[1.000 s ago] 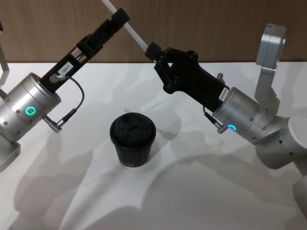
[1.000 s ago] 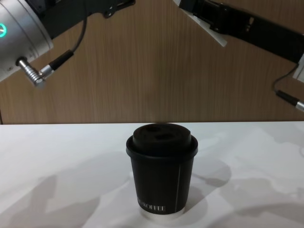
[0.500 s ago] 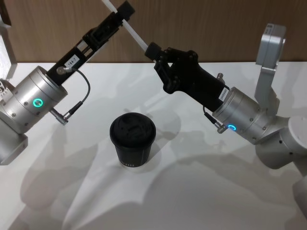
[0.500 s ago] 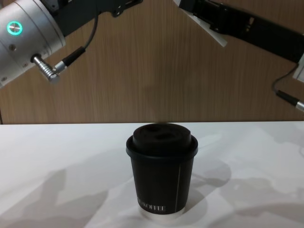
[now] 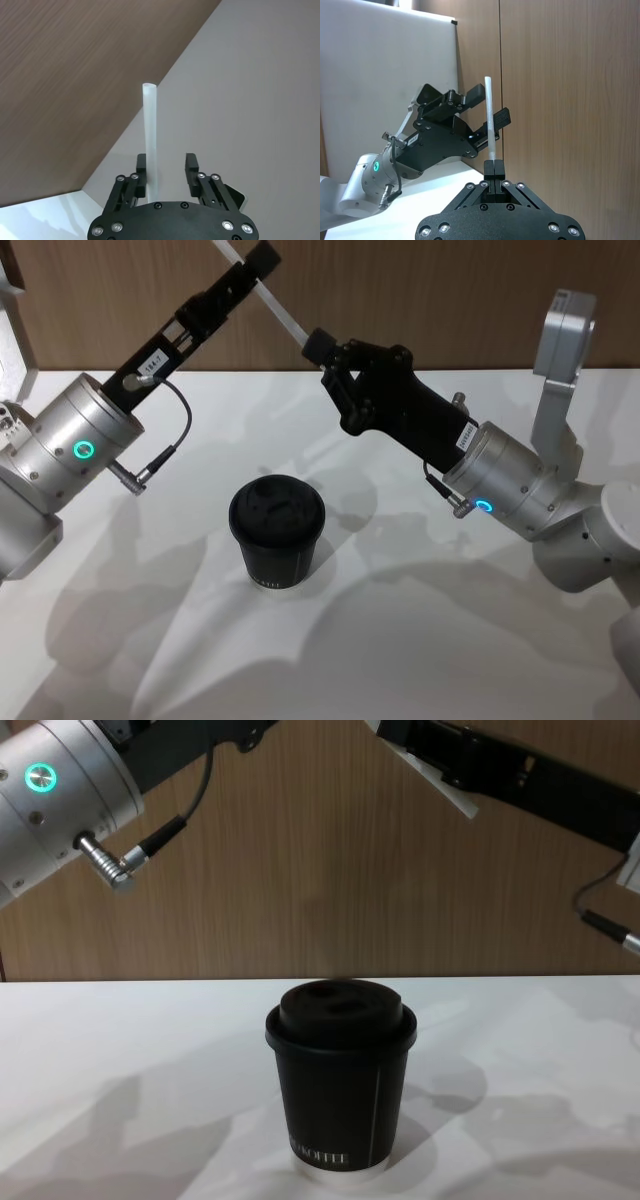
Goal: Pick up the straw with one hand, pass it to the other hand, and insert it into the cup.
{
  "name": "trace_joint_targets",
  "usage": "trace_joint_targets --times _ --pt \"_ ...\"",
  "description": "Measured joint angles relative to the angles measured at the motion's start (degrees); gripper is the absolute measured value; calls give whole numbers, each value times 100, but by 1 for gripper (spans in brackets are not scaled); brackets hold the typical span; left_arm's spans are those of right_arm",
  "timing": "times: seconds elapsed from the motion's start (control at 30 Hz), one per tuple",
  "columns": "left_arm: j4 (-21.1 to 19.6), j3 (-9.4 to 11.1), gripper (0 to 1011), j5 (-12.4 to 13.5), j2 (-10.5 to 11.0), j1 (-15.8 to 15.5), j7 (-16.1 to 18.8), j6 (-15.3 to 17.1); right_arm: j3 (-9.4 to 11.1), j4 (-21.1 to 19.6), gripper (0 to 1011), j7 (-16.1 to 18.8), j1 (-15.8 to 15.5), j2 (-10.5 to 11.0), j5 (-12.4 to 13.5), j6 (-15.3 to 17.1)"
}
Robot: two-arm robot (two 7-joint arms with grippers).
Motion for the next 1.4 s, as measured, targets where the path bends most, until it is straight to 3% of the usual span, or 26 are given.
trace_joint_targets --times 0.17,0.5,0.9,1.07,1.4 --pt "0 9 350 27 13 2 51 -87 0 0 2 0 0 0 0 0" --pt "-67 35 66 101 65 36 123 -252 0 0 2 0 0 0 0 0" --pt "-182 71 3 149 135 82 226 -379 -1 0 3 1 0 0 0 0" --pt "-237 83 3 149 165 99 266 -430 0 1 93 -1 0 1 0 1" --pt "-319 122 4 142 214 120 326 -486 0 1 434 -1 0 0 0 1"
